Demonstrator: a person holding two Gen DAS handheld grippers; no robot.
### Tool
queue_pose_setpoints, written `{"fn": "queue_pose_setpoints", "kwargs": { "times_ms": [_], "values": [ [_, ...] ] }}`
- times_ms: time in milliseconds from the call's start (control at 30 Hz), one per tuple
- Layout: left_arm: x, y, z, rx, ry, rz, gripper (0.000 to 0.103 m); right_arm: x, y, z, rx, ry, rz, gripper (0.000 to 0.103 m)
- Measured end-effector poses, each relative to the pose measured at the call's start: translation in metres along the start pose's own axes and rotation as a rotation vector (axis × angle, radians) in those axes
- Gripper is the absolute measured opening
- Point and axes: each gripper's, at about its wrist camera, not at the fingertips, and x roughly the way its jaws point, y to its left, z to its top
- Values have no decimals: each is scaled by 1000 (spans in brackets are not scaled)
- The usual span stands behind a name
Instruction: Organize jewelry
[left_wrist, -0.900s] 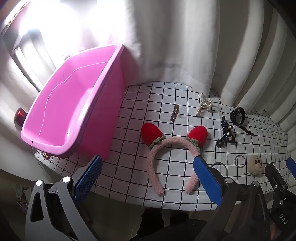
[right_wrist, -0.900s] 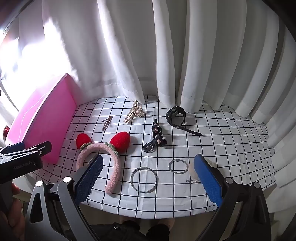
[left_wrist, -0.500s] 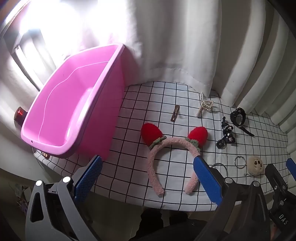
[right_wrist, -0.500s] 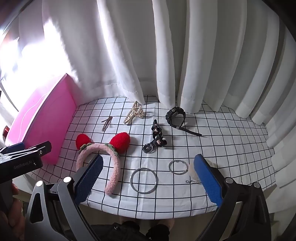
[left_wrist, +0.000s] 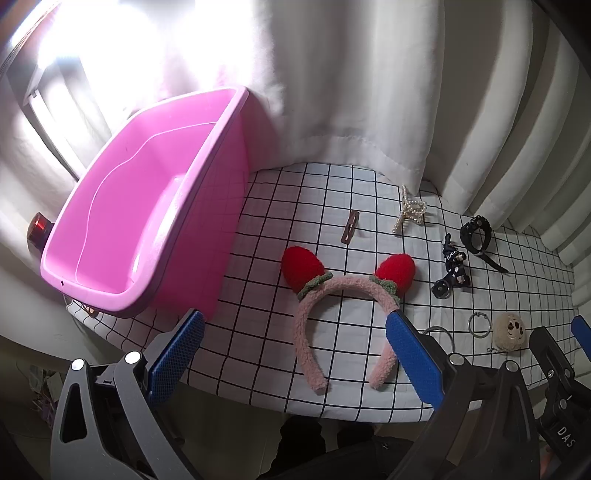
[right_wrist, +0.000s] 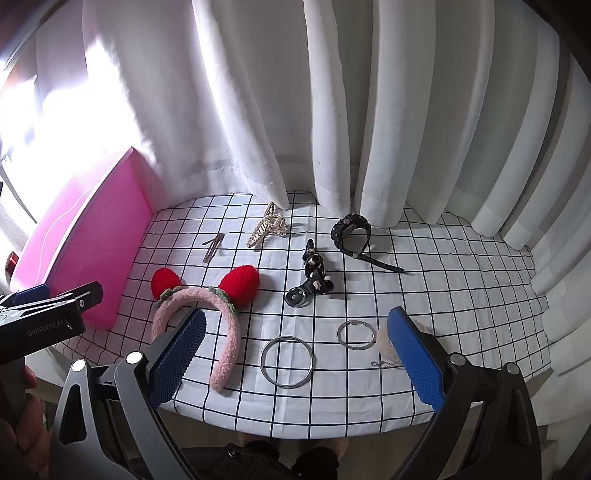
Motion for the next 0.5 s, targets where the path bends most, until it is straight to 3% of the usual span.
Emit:
{"fn": "queue_pose_setpoints", "kwargs": {
  "times_ms": [500],
  "values": [
    [2, 1, 3, -2, 1, -2, 97, 0, -1, 3, 7, 1, 0, 94]
  ]
}}
